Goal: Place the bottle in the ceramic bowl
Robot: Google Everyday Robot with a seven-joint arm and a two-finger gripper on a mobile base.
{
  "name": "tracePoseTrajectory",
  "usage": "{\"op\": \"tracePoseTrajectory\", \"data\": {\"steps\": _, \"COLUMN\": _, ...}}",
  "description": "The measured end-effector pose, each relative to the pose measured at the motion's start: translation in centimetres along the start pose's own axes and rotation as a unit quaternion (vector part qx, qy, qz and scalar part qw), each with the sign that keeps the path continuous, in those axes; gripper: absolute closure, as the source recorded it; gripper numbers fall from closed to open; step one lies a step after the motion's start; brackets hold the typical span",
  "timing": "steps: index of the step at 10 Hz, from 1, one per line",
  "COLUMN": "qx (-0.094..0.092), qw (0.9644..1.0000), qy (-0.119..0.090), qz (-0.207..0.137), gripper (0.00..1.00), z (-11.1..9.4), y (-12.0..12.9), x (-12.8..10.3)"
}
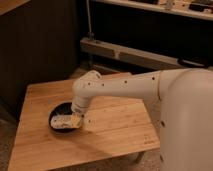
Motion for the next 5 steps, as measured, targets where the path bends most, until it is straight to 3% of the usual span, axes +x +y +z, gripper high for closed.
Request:
{"op": "tracePoseTrajectory", "data": {"steps": 1, "qx": 0.007, "qw": 0.9990, "qy": 0.031, "qz": 0.030, "gripper": 0.74, "z": 1.4, "y": -0.8, "x": 0.2}}
{"op": "tracePoseTrajectory", "data": {"steps": 2, "qx": 0.011, "qw": 0.9972, "qy": 0.050, "qz": 0.055, "gripper": 0.67, "z": 1.9, "y": -1.2, "x": 0.3}}
{"op": "tracePoseTrajectory", "data": {"steps": 3, "qx": 0.020, "qw": 0.9930, "qy": 0.077, "qz": 0.087, "gripper": 0.55, "z": 2.4, "y": -1.9, "x": 0.7}}
{"op": "tracePoseTrajectory", "data": {"steps": 5, "qx": 0.024, "qw": 0.9919, "qy": 0.082, "qz": 0.094, "gripper": 0.36, "z": 2.4, "y": -2.2, "x": 1.1}}
